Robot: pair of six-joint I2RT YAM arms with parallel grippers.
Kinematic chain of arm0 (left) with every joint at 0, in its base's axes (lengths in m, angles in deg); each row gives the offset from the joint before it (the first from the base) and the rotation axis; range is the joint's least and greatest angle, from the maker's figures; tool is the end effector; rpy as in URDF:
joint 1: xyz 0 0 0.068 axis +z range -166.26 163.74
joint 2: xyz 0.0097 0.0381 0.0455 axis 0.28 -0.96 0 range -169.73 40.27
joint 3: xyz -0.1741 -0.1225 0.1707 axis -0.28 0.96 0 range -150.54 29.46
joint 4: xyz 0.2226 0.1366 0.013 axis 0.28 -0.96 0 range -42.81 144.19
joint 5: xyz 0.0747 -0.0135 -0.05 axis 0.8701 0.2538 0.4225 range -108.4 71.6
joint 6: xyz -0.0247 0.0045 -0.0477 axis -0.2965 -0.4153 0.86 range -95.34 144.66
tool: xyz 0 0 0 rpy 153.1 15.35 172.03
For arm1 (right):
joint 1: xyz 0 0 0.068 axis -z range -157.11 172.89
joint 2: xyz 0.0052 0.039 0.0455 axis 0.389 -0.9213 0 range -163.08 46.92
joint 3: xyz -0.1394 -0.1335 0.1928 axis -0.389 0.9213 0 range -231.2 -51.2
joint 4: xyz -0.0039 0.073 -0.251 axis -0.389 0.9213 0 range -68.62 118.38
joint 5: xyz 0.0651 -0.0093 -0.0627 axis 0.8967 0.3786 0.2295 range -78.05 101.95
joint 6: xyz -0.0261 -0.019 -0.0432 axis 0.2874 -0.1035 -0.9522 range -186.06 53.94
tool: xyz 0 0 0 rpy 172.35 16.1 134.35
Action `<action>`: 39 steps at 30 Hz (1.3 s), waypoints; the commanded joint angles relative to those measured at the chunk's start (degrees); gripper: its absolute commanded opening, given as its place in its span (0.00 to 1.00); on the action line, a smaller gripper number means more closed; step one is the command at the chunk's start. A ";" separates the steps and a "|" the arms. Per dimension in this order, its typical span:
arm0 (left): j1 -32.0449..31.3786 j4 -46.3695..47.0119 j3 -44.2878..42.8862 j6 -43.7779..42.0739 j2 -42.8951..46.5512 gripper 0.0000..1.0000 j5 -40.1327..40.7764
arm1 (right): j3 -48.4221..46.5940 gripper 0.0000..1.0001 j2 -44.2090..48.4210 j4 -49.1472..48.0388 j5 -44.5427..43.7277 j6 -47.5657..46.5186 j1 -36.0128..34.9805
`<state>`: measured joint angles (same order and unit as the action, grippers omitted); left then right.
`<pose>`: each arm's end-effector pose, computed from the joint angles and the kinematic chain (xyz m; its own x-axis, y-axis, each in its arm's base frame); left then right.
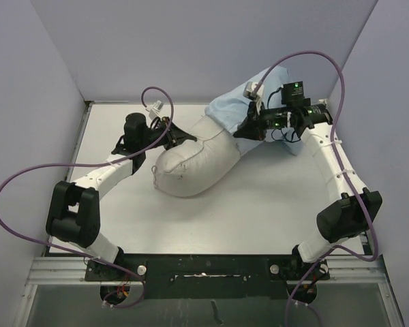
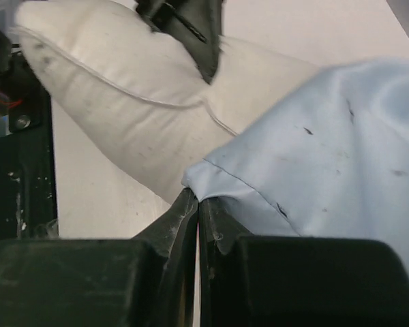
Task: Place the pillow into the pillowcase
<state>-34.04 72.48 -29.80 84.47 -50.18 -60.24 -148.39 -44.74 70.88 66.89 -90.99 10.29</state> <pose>0.3363 -0.1328 0.2795 -0.8388 -0.4074 -0.3612 0.2417 0.3158 -0.9175 0.3191 0.1012 0.3952 -0.3192 -0.3195 -0.8922 -0.9206 0.3281 0.2119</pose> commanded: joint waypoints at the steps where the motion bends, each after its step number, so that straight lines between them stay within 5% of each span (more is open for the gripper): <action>1: -0.38 0.55 -2.09 -0.04 -2.24 0.00 0.59 | -2.75 0.00 0.49 0.52 12.69 1.70 -5.04; 3: -0.50 0.45 -1.46 -0.05 -1.68 0.00 1.15 | 0.25 0.01 -0.01 -4.03 5.41 5.46 -4.94; 6: -0.15 0.15 0.20 -0.11 -0.93 0.00 2.14 | 4.10 0.19 -1.12 -7.35 -4.47 7.91 -2.85; 9: 0.71 -1.49 1.36 -0.79 -0.03 0.00 3.13 | 5.33 0.37 -1.00 -7.19 -0.87 7.82 0.68; 12: 2.46 -6.22 0.38 -3.53 1.40 0.14 4.04 | 5.15 0.53 1.58 -4.01 3.88 3.26 3.30; 16: 5.87 -16.06 -3.80 -10.41 4.90 0.27 6.26 | 2.03 0.65 3.60 5.80 10.89 -8.64 8.79; 20: 8.00 -22.50 -6.76 -16.14 7.61 0.29 7.70 | 3.72 0.79 4.78 7.26 8.55 -11.81 16.38; 30: 11.17 -32.58 -10.43 -24.76 10.54 0.37 7.95 | 3.76 0.84 -5.79 -2.90 2.60 -1.42 33.53; 34: 11.97 -37.04 -13.03 -28.15 11.98 0.42 8.56 | 4.42 0.83 -8.53 -9.39 0.25 1.77 32.77; 39: 10.82 -37.84 -14.62 -29.56 16.39 0.46 8.85 | 3.05 0.81 -11.09 -5.35 0.26 2.88 26.69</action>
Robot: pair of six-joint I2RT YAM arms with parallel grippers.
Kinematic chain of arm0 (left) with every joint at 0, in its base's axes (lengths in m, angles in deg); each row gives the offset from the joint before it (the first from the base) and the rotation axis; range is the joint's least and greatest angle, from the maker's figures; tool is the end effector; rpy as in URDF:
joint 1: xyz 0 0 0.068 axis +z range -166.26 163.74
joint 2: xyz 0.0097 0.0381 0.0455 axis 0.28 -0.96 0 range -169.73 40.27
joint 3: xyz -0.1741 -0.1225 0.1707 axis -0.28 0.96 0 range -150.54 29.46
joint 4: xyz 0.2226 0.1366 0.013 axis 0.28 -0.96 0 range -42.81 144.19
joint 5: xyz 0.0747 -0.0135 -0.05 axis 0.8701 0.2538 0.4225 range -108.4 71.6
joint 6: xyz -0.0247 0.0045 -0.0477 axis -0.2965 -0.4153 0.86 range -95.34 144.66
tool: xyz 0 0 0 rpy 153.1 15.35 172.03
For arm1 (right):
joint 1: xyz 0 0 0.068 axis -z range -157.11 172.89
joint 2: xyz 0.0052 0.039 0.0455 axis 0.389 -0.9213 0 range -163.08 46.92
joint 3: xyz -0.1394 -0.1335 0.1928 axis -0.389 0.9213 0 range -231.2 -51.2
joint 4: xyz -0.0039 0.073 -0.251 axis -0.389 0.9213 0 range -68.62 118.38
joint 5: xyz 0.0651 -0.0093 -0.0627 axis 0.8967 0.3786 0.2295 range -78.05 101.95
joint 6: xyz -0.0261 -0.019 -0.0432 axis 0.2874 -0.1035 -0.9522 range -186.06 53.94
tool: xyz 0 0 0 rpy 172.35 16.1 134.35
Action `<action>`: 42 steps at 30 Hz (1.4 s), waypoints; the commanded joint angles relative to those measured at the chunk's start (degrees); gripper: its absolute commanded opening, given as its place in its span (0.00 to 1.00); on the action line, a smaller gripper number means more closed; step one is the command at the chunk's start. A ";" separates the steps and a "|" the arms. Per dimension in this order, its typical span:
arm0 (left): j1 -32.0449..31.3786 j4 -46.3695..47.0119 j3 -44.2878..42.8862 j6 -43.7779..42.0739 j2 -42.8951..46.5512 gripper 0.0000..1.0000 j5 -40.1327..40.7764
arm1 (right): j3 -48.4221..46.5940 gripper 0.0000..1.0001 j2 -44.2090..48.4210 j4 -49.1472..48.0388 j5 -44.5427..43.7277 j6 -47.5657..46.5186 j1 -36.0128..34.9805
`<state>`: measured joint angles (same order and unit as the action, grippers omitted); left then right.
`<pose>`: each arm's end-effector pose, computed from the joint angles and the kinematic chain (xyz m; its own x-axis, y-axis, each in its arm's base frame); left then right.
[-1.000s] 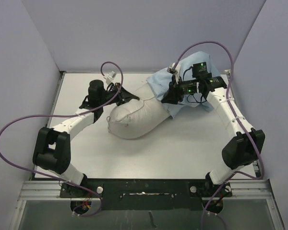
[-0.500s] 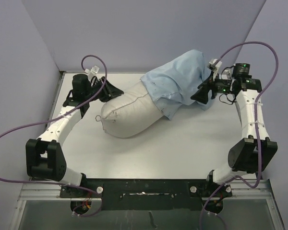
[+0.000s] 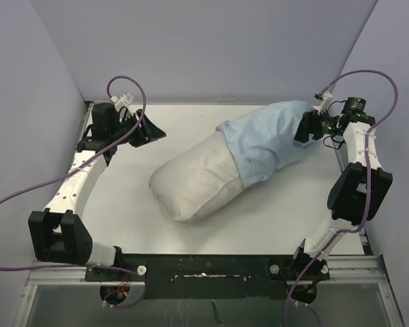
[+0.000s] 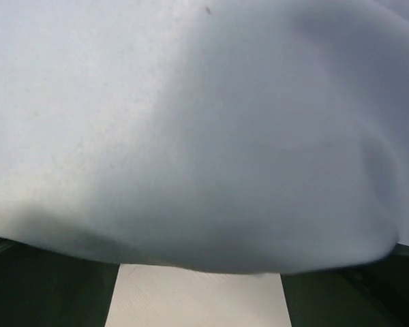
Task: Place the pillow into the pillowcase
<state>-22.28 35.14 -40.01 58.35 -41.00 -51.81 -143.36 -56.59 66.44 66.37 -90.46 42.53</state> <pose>0.3173 -0.0532 0.3299 -0.7337 -0.3884 -0.5575 0.1809 0.6793 -0.7113 0.3732 -0.1024 0.3020 -0.6202 -0.0340 -0.7837 -0.5319 0.7525 0.3883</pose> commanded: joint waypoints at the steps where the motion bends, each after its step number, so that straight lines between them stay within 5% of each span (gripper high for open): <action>1: -2.14 -0.66 -4.58 -4.28 8.14 0.48 0.98 | -1.26 0.80 1.08 -0.81 0.60 2.60 -6.92; 6: -17.07 -4.43 -6.14 -17.23 12.29 0.66 12.65 | 4.99 0.77 4.43 -7.22 0.09 7.53 -11.36; 11: -43.90 -8.13 -8.54 -30.24 10.53 0.84 41.15 | 5.92 0.77 4.48 -7.62 -0.69 7.88 -13.02; 16: -57.24 -26.75 -23.13 -26.15 -4.34 0.87 65.68 | 6.65 0.78 4.54 -8.03 -1.23 7.79 -12.96; 20: -60.44 -39.10 -33.31 -18.50 -16.91 0.90 73.35 | 7.16 0.78 4.63 -8.29 -1.15 7.79 -12.96; 28: -59.57 -42.78 -36.50 -16.17 -28.77 0.88 71.46 | 8.65 0.79 5.09 -8.64 -1.24 7.37 -12.66; 32: -56.39 -38.53 -30.72 -16.32 -26.86 0.40 66.95 | 9.61 0.79 5.73 -8.84 -1.07 6.82 -11.99; 34: -53.67 -33.33 -27.18 -18.33 -23.55 0.04 59.59 | 9.47 0.79 5.98 -8.29 -0.44 6.19 -11.35; 35: -52.14 -30.54 -25.55 -19.56 -21.31 0.00 54.47 | 9.01 0.79 6.15 -7.64 0.21 5.21 -10.86; 42: -31.57 -7.82 -10.12 -15.64 1.42 0.00 15.27 | 4.01 0.80 7.75 -6.25 2.56 0.26 -4.19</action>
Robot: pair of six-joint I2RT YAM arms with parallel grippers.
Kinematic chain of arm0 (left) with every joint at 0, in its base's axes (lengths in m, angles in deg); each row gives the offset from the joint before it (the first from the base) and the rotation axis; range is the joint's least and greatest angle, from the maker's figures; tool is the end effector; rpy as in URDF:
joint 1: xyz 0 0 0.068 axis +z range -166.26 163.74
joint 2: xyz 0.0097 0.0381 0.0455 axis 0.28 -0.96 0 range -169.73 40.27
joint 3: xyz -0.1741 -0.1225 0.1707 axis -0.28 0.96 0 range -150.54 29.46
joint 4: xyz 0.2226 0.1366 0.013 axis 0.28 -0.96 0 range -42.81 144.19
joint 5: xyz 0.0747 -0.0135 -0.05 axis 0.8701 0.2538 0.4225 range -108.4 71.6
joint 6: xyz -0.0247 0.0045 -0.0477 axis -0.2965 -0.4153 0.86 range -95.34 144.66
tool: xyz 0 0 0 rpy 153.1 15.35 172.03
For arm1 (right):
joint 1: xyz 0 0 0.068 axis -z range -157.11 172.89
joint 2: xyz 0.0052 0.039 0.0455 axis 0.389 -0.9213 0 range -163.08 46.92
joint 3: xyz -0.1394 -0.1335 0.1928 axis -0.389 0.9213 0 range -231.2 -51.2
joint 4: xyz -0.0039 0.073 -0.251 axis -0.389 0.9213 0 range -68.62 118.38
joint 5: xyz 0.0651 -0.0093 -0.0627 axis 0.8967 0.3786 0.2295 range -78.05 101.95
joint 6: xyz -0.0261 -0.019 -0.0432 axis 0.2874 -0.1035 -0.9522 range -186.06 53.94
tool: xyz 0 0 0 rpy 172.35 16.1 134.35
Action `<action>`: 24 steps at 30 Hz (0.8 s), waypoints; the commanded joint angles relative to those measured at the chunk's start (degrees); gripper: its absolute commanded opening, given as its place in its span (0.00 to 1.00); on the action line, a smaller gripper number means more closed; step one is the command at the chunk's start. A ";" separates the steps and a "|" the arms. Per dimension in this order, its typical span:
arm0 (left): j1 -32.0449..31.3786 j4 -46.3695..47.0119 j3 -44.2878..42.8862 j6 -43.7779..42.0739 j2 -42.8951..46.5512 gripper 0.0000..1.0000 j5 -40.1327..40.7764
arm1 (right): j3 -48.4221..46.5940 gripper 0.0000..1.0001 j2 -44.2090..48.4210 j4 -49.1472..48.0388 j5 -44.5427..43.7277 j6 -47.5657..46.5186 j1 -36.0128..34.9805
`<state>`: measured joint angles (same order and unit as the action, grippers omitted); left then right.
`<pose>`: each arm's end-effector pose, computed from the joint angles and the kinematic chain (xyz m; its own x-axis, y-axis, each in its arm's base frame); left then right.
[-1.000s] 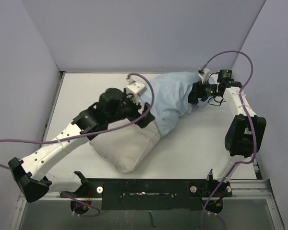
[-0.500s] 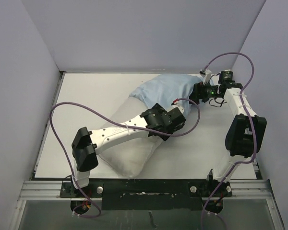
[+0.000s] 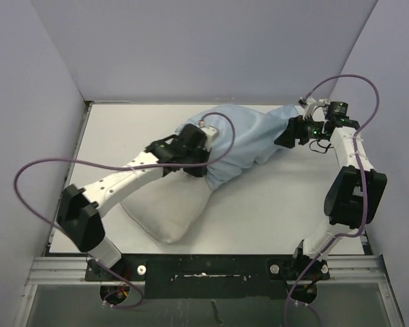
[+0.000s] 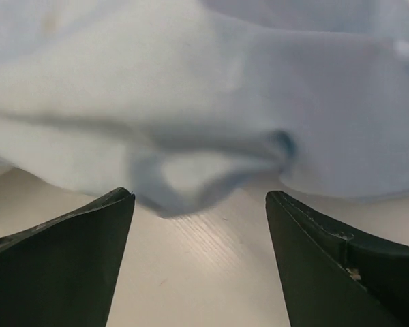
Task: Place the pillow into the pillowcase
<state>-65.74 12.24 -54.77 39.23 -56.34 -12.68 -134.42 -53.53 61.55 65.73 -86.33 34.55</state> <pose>0.2407 -0.2762 0.2929 -0.6917 0.4238 -0.5847 0.5626 0.8239 -0.0684 0.3689 -0.0468 0.2778 -0.6678 -0.0713 -0.7409 -0.5731 0.6843 0.4508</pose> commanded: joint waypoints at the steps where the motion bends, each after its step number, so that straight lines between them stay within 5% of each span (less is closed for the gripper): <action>1: 15.03 16.19 5.48 4.51 18.65 0.00 -29.21 | -5.54 0.81 4.80 -1.25 2.96 -4.81 4.49; 5: 24.05 14.19 2.38 6.06 20.50 0.00 -39.51 | -5.36 0.85 4.73 -2.09 2.03 -8.53 5.16; 14: 27.59 11.44 -2.64 6.22 18.05 0.00 -46.67 | 3.97 0.97 4.94 -6.84 2.51 -21.84 -1.46; 24: 29.23 12.66 -1.33 7.49 18.40 0.00 -50.92 | 3.93 0.89 -3.17 -24.76 -11.95 -6.40 -8.14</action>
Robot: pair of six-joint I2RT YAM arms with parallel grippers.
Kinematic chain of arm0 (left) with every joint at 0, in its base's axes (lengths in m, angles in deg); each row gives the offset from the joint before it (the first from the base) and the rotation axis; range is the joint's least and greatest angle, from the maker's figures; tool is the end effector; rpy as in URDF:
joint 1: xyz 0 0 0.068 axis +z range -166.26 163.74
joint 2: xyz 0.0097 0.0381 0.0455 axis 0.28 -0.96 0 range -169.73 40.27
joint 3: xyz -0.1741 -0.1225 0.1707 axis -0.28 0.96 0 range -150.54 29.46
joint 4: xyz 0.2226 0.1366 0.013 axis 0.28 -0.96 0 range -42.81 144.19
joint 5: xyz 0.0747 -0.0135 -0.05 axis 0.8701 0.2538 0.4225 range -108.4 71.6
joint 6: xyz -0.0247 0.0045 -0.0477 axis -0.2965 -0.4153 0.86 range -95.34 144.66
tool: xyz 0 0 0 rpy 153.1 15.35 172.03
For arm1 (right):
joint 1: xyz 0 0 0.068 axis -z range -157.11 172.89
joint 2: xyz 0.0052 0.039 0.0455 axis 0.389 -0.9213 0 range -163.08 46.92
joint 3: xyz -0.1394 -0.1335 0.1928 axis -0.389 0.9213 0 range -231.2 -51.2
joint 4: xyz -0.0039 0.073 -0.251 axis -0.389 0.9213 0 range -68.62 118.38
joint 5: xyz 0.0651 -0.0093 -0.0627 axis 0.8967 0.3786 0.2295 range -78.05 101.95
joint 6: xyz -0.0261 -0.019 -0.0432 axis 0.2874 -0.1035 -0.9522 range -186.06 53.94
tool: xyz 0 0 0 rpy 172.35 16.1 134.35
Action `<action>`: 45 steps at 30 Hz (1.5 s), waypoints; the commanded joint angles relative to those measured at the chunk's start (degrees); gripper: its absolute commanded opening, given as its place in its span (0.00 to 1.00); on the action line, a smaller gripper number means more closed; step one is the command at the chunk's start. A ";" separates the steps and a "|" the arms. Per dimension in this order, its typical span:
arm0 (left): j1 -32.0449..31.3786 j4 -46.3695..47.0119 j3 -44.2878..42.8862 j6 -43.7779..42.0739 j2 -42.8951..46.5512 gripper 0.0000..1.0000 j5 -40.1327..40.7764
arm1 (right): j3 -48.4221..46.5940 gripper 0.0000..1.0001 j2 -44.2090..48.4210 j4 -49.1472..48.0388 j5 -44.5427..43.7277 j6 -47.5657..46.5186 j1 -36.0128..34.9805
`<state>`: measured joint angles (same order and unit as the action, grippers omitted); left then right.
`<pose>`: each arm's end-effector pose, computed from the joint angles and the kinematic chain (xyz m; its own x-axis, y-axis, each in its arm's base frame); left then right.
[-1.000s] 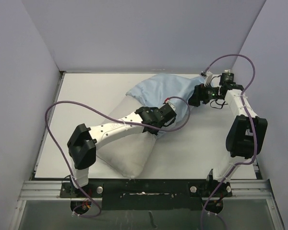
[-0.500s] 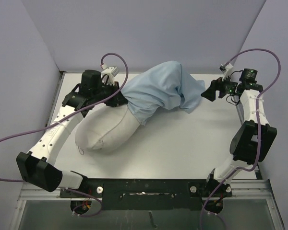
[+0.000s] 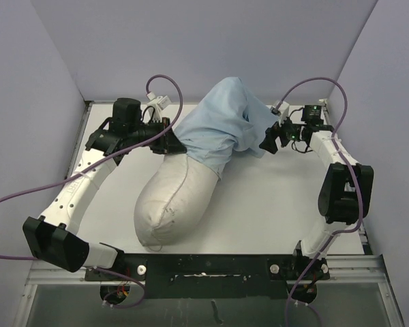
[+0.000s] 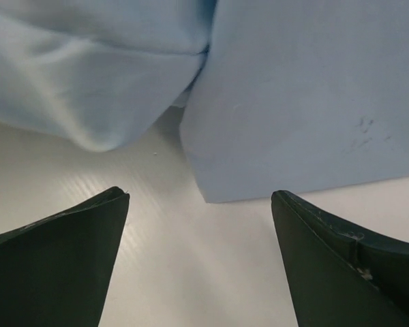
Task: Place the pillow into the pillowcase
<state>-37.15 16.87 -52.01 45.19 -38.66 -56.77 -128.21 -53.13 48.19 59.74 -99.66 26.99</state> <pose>0.2678 -0.1259 0.3853 -0.7643 -0.0028 -0.6448 0.5208 0.5871 -0.6198 0.3789 -0.0007 0.2580 -0.3980 -0.3443 -0.8503 -0.7786 0.6169 0.1146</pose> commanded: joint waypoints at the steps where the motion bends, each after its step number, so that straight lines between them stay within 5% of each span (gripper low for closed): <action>1: 0.73 8.15 -3.78 1.67 0.76 0.00 -7.15 | -3.24 0.88 -4.77 -12.47 -6.82 7.87 -1.18; 7: 1.59 8.57 -1.43 2.26 1.44 0.00 -8.56 | -8.95 0.87 -11.87 -16.17 -8.62 12.29 -4.85; 11: 2.44 8.45 0.31 2.58 2.54 0.00 -9.19 | -13.22 0.75 -15.50 -17.39 -10.91 17.62 -5.49; 14: 3.43 7.96 1.44 2.42 3.38 0.00 -9.18 | -14.30 0.41 -14.90 -16.66 -10.20 19.27 -4.36; 16: 4.30 7.48 2.03 2.09 3.97 0.00 -9.22 | -14.20 0.03 -12.32 -15.81 -9.26 18.91 -2.87; 17: 4.74 7.14 2.10 1.97 4.05 0.00 -9.33 | -14.18 0.00 -10.46 -15.30 -9.28 18.73 -1.79; 27: 5.18 4.92 -3.61 0.87 -1.96 0.00 -17.97 | -37.85 0.00 -0.51 10.33 2.62 5.52 8.68; 32: 5.76 8.96 -8.01 0.91 -8.88 0.00 -26.87 | -44.61 0.00 1.45 11.30 4.10 6.42 8.64; 38: 8.30 38.98 -6.70 21.33 -23.31 0.00 -31.67 | -42.58 0.15 -3.92 0.59 -19.01 16.18 6.24; 41: 8.27 33.62 -13.34 24.90 -32.40 0.00 -26.37 | -48.13 0.30 -9.50 0.70 -32.50 18.45 5.85; 45: 7.72 16.79 -23.70 18.17 -39.30 0.00 -15.38 | -52.12 0.48 -10.82 2.89 -30.71 18.88 7.10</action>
<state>-29.63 40.08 -65.13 64.27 -74.35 -80.68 -177.19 -64.41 51.43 36.47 -83.29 32.96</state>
